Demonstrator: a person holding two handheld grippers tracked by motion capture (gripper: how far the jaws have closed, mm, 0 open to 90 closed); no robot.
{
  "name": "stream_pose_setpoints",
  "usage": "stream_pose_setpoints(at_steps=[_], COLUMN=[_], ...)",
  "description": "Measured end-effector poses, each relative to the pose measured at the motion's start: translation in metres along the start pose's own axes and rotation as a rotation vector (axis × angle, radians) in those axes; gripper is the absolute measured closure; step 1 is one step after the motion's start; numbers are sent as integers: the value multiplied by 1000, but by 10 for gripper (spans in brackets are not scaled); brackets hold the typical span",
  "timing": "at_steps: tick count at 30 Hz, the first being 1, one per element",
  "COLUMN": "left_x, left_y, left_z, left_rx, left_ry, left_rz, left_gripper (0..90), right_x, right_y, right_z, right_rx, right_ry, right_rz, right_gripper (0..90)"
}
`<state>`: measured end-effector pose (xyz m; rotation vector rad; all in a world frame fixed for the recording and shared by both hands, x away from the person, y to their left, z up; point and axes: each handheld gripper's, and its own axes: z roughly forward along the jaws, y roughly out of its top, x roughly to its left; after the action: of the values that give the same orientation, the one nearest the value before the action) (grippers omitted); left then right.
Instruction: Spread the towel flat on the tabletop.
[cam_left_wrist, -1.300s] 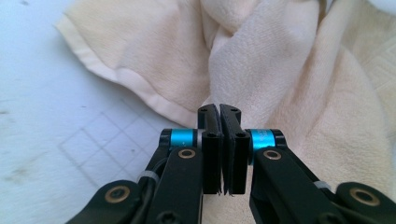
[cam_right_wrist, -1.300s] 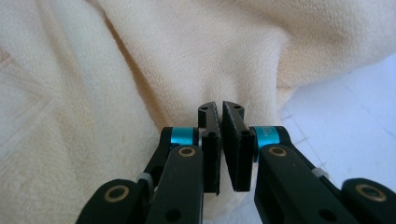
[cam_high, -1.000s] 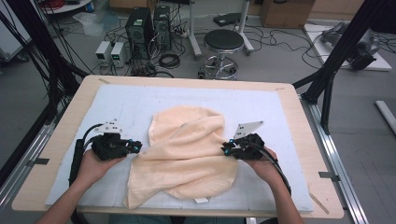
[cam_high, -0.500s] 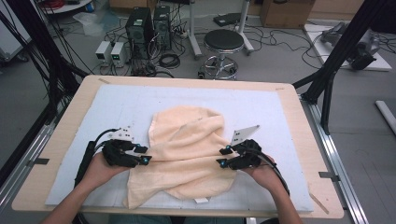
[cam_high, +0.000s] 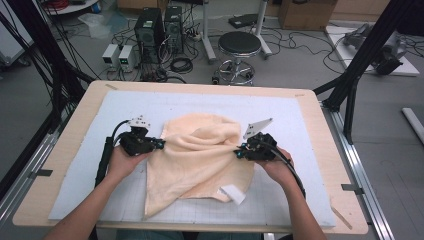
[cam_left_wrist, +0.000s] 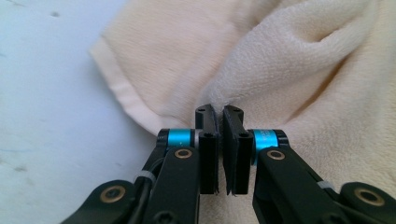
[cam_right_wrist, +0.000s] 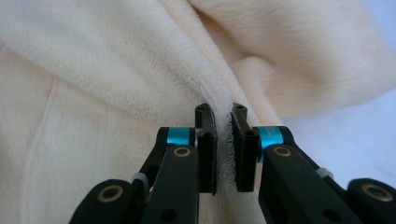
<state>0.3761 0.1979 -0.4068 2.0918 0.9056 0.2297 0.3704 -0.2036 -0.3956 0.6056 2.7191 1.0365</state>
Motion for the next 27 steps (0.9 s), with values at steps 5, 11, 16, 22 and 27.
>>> stream_pose_setpoints(at_steps=[5,11,16,22,27], left_x=[8,4,-9,-34,-52], left_y=[6,4,4,-10,-26], left_z=[12,-4,-28,-43,-40], left_rx=[4,-8,-23,-43,-13], left_ry=[16,-5,-16,-67,-119], left_rz=[-29,0,57,133,186], left_gripper=[832,653,576,547,504], right_x=[-11,-4,10,33,45], right_y=[0,-1,2,1,-12], right_z=[13,5,-18,-30,-23], right_rx=[0,-38,-85,-113,-80], right_ry=[8,3,-17,19,36], right_rz=[32,39,10,-47,-57], right_gripper=[804,623,587,573,553])
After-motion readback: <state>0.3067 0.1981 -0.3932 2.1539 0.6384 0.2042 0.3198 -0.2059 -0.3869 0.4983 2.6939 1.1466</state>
